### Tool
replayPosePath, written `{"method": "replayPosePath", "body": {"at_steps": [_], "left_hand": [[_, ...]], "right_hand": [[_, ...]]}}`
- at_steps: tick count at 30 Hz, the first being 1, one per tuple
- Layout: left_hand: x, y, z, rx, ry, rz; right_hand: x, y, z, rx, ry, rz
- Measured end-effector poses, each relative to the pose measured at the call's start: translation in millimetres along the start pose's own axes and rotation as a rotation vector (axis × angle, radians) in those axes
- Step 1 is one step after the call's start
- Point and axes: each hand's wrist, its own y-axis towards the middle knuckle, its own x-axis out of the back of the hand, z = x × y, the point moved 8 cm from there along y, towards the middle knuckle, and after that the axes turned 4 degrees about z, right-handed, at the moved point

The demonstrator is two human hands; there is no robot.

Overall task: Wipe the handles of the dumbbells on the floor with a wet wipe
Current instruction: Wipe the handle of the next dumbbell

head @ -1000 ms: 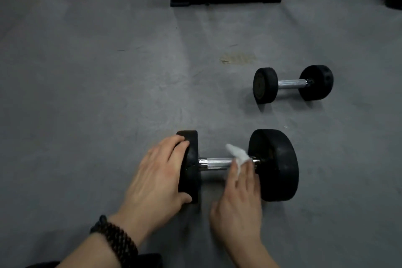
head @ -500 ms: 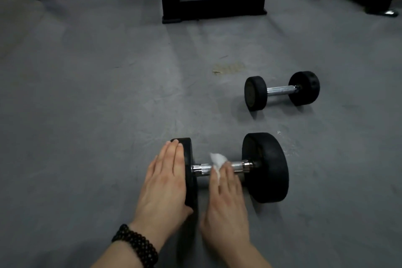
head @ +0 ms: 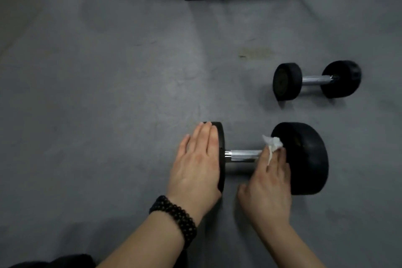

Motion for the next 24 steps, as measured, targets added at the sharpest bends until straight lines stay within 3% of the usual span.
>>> {"method": "replayPosePath", "body": {"at_steps": [2, 5, 10, 15, 20, 24], "left_hand": [[-5, 2, 3, 0.005, 0.022, -0.01], [-7, 6, 7, 0.011, 0.001, -0.046], [-8, 10, 10, 0.016, 0.005, 0.024], [-10, 8, 5, 0.008, 0.015, 0.05], [-11, 8, 10, -0.027, -0.095, -0.027], [-11, 4, 8, -0.058, -0.105, -0.056]], "right_hand": [[-4, -6, 13, 0.065, 0.104, -0.043], [-15, -21, 44, 0.321, 0.148, -0.064], [-4, -4, -10, 0.051, 0.118, -0.084], [-17, -26, 30, 0.37, 0.049, -0.073], [-7, -10, -5, 0.073, 0.141, -0.121], [-23, -26, 40, 0.363, 0.057, -0.052]]}}
